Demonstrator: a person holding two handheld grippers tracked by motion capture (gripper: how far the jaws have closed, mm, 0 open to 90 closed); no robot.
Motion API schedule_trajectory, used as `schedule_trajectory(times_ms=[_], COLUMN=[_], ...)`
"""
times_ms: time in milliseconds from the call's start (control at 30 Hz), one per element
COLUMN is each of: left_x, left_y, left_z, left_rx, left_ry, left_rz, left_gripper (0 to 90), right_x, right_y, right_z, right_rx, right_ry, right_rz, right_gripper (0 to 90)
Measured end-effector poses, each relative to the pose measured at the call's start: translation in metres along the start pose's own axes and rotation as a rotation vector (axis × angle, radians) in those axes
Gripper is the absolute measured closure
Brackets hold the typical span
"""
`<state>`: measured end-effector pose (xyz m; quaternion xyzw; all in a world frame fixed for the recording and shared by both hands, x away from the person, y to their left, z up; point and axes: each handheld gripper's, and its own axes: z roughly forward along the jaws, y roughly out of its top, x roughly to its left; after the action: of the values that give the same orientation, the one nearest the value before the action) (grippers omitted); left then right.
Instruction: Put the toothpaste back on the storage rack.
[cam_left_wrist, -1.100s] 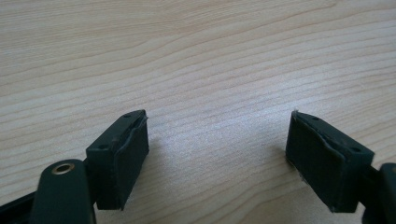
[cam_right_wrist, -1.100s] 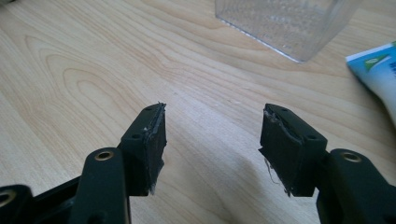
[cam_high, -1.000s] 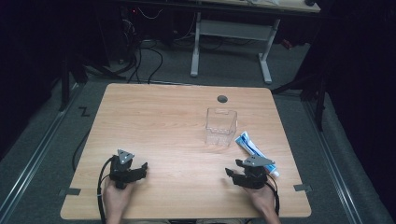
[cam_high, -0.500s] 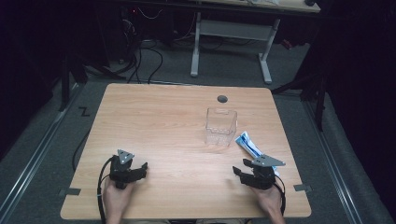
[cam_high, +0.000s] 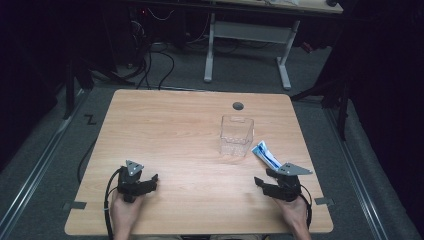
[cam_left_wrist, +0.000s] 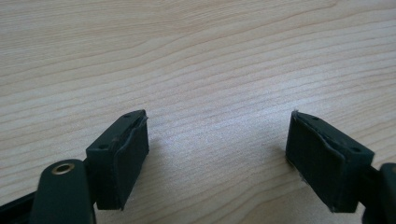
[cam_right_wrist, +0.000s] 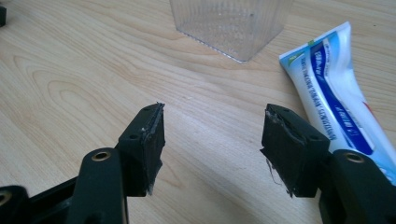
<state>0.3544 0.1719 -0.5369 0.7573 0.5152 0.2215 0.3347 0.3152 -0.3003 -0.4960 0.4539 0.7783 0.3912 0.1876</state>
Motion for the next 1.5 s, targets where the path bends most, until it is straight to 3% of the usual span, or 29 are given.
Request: schedule_trajectory(times_ms=[200,333,433,633,733,833,933,1067,1167,1333,1400,1500], left_x=[0.000,0.000,0.000,0.000,0.000,0.000,0.000,0.000,0.000,0.000,0.000,0.000], left_y=[0.000,0.000,0.000,0.000,0.000,0.000,0.000,-0.001,-0.001,-0.001,-0.001,-0.001], left_z=[0.000,0.000,0.000,0.000,0.000,0.000,-0.001,-0.001,-0.001,-0.001,-0.001,-0.001], left_rx=[-0.001,-0.001,-0.001,-0.001,-0.002,-0.004,-0.004,-0.006,-0.008,-0.009,-0.008,-0.009], left_ry=[0.000,0.000,0.000,0.000,0.002,0.003,0.002,0.007,0.008,0.009,0.008,0.008], left_rz=[-0.001,-0.001,-0.001,-0.001,-0.002,-0.003,-0.003,-0.008,-0.015,-0.015,-0.015,-0.014], left_gripper=[21.6,21.7,21.6,21.6,22.2,23.5,23.6,25.4,26.8,26.9,26.8,25.7], right_x=[-0.007,-0.014,-0.020,-0.033,-0.038,-0.043,-0.049,-0.052,-0.055,-0.054,-0.054,-0.054], right_y=[0.002,0.004,0.008,0.017,0.021,0.024,0.031,0.039,0.047,0.053,0.057,0.061], right_z=[-0.008,-0.012,-0.016,-0.019,-0.020,-0.018,-0.016,-0.015,-0.008,-0.002,0.007,0.015], right_rx=[-0.023,-0.029,-0.030,-0.012,-0.031,-0.024,-0.017,0.007,0.062,0.106,0.157,0.191], right_ry=[-0.036,-0.053,-0.068,-0.058,-0.026,-0.035,-0.062,-0.084,-0.088,-0.127,-0.159,-0.175], right_rz=[0.011,0.058,0.067,0.094,0.127,0.143,0.113,0.093,0.060,0.005,-0.023,-0.058], right_gripper=[35.8,31.5,28.7,23.3,22.5,21.7,17.1,17.4,17.6,27.0,28.7,31.7])
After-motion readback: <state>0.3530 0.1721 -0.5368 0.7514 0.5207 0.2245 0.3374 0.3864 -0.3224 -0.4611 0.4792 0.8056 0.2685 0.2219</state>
